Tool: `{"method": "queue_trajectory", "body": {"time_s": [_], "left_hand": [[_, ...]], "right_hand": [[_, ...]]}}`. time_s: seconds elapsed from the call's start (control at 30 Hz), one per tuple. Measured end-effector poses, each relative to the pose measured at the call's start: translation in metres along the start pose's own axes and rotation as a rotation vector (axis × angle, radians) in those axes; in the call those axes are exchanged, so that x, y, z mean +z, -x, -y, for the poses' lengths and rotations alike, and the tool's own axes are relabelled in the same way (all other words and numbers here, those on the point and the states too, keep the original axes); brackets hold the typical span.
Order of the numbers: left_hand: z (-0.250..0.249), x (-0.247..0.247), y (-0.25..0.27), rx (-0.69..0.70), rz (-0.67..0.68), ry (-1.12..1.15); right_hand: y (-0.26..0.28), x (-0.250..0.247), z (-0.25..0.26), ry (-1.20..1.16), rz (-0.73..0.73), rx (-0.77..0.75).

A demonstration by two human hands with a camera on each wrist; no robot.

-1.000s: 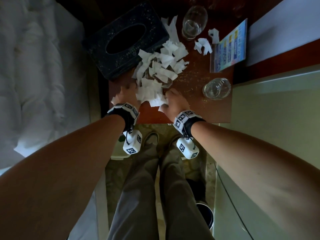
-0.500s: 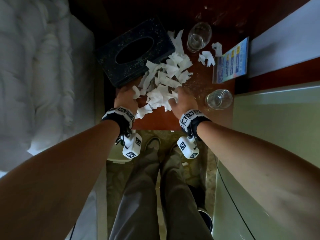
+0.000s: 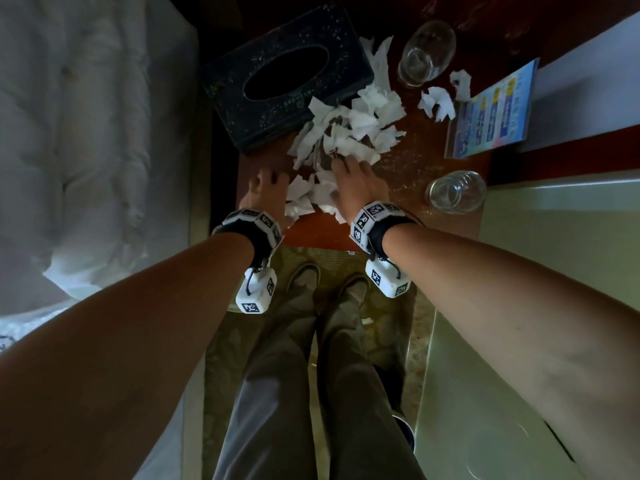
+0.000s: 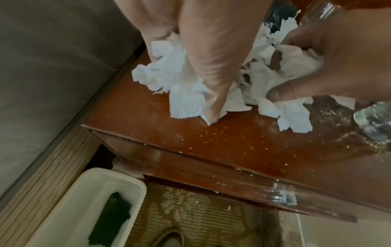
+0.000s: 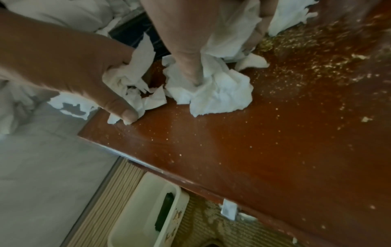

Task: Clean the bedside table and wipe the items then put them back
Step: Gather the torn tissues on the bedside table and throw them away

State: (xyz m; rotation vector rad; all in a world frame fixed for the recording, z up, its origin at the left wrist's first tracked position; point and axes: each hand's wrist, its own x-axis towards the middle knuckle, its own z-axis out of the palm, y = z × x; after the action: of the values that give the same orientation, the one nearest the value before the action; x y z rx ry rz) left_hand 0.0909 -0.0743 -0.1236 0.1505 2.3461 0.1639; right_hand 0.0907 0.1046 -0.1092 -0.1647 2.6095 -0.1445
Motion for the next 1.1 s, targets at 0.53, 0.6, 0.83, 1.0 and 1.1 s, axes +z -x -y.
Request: {"method": "queue_trajectory", "body": {"time_s": [0.53, 0.6, 0.83, 1.0, 1.1], "left_hand": [[-0.006, -0.038, 0.012, 0.014, -0.138, 0.173], [-0.008, -0.047, 0.013, 0.033, -0.16, 0.175], [-0.033, -0.066, 0.019, 0.182, -0.154, 0.154], [-0.065, -0.075, 0.027, 0.265, -0.152, 0.017], [-0.087, -0.076, 0.03, 0.338, -0.165, -0.048]], "right_hand": [[0.011, -0.029, -0.018, -0.552, -0.024, 0.318], [0.015, -0.028, -0.02, -0.605, -0.061, 0.326], [0.035, -0.034, -0.034, -0.733, -0.058, 0.425], [0.062, -0.04, -0.056, -0.613, -0.017, 0.435], [0.084, -0.041, -0.065, -0.615, -0.043, 0.476]]}}
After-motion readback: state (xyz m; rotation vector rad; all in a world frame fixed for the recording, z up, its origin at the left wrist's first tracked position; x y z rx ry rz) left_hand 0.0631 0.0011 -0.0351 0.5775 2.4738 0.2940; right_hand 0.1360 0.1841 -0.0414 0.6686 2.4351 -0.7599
